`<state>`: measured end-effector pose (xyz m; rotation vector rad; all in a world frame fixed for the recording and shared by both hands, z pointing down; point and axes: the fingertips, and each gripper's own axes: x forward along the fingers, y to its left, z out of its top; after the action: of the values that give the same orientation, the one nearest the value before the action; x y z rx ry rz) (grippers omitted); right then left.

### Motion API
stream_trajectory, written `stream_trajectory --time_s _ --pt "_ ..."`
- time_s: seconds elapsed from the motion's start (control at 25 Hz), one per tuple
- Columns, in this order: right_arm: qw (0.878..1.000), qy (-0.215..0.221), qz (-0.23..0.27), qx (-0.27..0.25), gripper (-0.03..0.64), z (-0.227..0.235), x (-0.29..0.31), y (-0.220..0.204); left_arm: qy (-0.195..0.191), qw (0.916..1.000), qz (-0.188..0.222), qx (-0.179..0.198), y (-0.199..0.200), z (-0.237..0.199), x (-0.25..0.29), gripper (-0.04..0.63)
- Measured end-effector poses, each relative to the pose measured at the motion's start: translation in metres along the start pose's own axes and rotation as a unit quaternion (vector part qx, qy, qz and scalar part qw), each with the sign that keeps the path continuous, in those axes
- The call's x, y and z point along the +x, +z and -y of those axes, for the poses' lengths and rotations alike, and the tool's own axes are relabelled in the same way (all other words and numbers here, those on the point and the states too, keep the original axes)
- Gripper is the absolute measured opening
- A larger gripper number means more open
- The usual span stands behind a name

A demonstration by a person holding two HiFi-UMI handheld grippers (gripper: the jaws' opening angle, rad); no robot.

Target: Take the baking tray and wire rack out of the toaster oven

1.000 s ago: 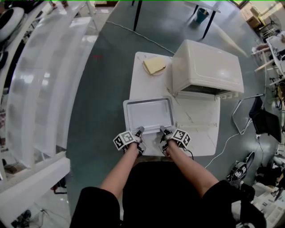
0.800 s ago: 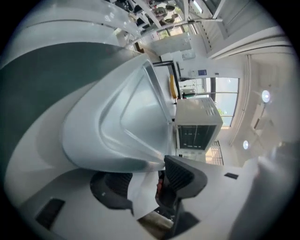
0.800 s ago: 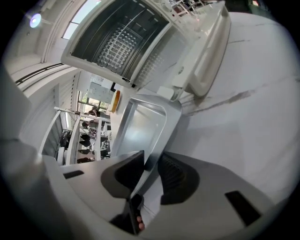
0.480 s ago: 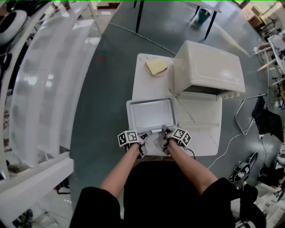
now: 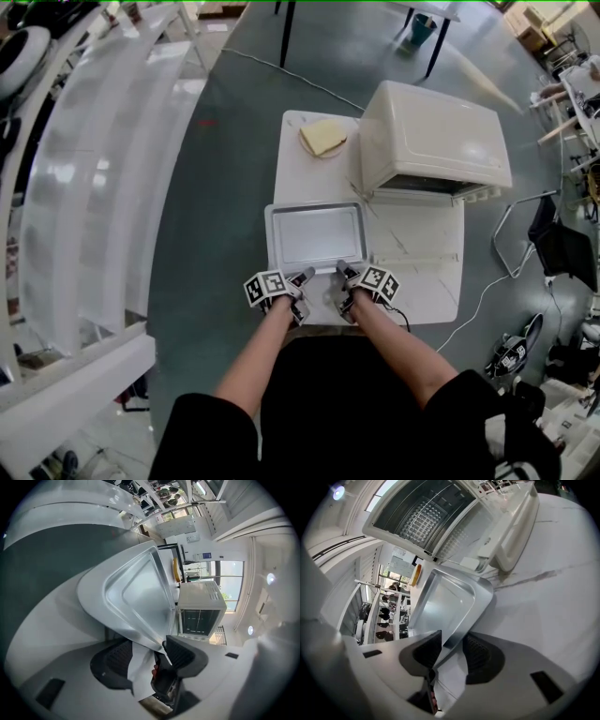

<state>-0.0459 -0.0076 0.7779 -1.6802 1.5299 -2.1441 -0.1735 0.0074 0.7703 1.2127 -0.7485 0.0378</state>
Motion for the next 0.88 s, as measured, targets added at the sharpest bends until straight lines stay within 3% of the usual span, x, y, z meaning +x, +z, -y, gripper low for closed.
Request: stream_trajectory --time_s 0.24,0.48,0.68,0.88 --pt "0.999 -0.014 -0.023 -0.018 0.206 0.006 -0.01 -0.001 -0.024 0.9985 -0.013 -0.048 -0.009 -0.002 -0.007 0.23" --pt "0.997 -0.011 -0.049 -0.061 0.225 0.006 -0.012 -0.004 -0.024 0.999 -0.008 -0.036 -0.018 -0.001 -0.012 0.233" --pt "0.988 -0.03 -0.092 -0.124 0.227 0.005 -0.011 -0.011 -0.027 0.9992 0.0 -0.03 -0.028 0.002 -0.015 0.233" --pt "0.984 -0.033 -0.081 -0.156 0.227 0.002 -0.009 -0.013 -0.029 0.9991 0.003 -0.031 -0.04 0.001 -0.016 0.233"
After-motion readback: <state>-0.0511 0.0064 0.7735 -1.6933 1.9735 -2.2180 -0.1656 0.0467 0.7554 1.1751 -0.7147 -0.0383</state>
